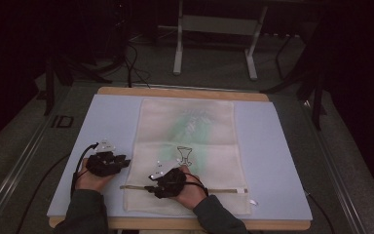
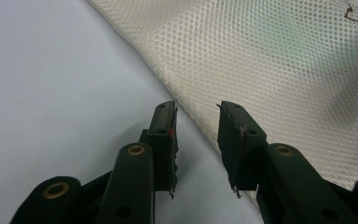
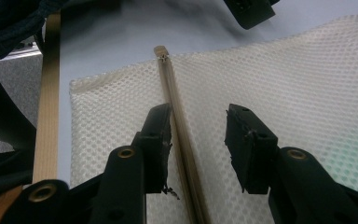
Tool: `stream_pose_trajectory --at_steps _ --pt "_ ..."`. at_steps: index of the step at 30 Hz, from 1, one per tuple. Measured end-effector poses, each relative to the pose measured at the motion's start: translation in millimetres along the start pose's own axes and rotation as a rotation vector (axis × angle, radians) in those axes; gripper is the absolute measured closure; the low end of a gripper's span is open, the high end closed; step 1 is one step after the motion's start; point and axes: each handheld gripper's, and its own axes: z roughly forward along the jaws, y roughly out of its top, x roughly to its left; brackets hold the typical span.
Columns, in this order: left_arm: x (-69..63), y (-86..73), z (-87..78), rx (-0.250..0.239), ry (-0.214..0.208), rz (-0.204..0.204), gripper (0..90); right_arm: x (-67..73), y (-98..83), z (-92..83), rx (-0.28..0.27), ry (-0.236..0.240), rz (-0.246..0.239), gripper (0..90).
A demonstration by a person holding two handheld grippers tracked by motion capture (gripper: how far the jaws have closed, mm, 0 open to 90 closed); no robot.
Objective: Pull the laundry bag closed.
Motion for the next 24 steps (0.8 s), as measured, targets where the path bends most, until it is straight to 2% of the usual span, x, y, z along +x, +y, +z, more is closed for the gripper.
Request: stream_pose_trajectory --at_steps 12,24 --pt "0.4 -0.2 -0.3 -0.001 -0.002 -0.002 66.7 1.9 11.4 14.2 0.000 0.028 -0.008 64.5" --pt "0.5 -0.1 -0.4 0.000 -0.004 -0.001 66.6 5.1 17.7 26.5 0.009 0.037 -0.011 62.6"
